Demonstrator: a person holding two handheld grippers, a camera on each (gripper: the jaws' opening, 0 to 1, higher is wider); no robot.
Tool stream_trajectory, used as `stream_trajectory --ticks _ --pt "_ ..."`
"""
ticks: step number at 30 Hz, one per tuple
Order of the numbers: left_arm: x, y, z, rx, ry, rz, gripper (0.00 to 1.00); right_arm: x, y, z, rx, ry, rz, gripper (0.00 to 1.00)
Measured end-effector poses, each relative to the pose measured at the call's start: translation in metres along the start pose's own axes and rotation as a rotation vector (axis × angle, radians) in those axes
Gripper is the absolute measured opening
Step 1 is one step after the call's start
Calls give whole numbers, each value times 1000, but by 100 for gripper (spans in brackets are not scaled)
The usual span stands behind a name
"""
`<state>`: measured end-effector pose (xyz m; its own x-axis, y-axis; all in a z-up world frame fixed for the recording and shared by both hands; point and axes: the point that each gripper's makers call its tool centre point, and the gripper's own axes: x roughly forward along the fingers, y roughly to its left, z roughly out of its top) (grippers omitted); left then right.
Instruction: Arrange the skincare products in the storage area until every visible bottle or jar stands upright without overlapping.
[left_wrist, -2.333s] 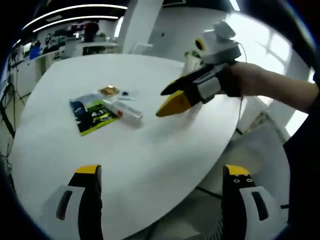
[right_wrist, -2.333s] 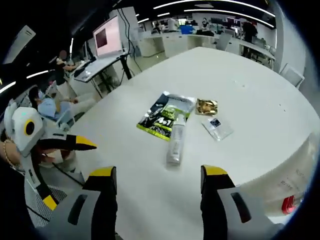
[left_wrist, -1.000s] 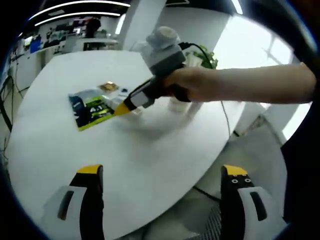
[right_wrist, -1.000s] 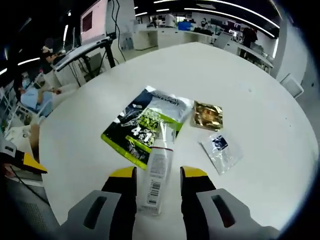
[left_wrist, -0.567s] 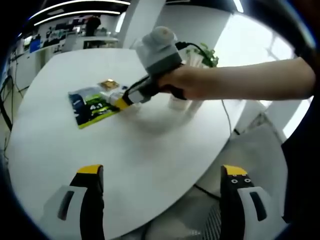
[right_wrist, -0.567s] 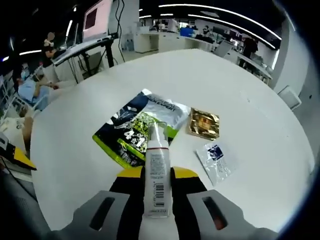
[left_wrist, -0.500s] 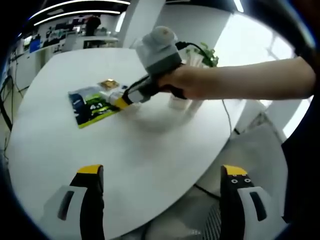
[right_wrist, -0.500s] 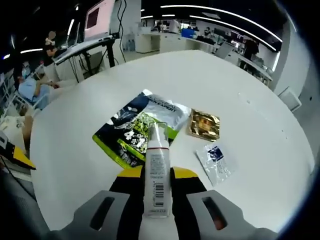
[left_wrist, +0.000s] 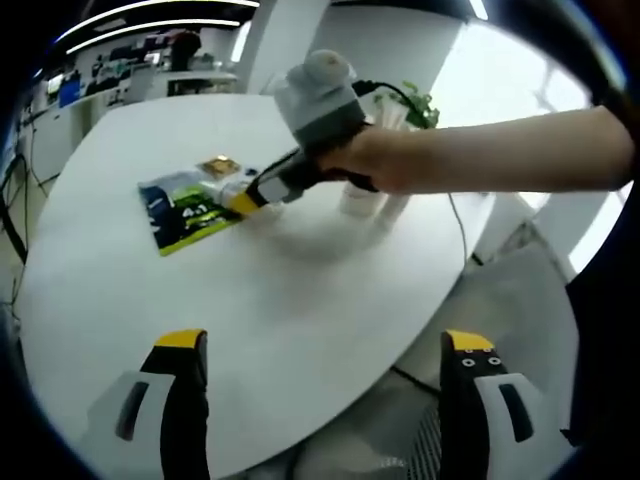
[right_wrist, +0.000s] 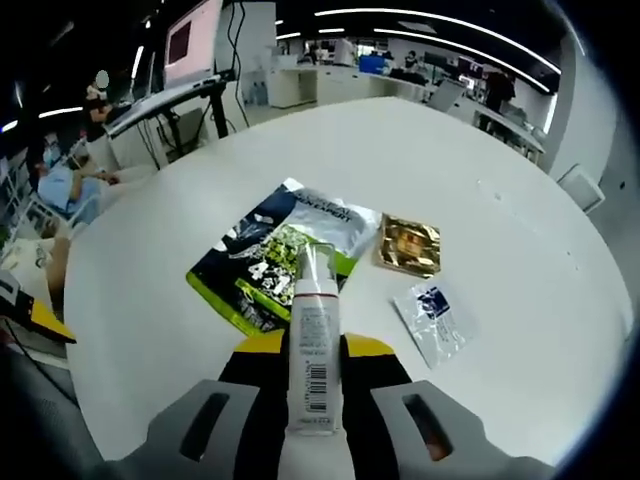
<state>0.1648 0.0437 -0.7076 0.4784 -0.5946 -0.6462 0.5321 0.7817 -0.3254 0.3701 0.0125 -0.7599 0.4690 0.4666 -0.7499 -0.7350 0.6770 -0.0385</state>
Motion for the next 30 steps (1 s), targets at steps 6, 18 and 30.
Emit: stream_trajectory --ticks 6,18,30 --pt "-5 2 4 8 -9 16 88 1 -1 0 35 1 10 19" --pt "-15 -3 10 31 -18 38 88 -40 10 21 48 -184 19 18" --pt "-21 -6 21 45 -42 48 89 -80 7 24 64 -267 15 19"
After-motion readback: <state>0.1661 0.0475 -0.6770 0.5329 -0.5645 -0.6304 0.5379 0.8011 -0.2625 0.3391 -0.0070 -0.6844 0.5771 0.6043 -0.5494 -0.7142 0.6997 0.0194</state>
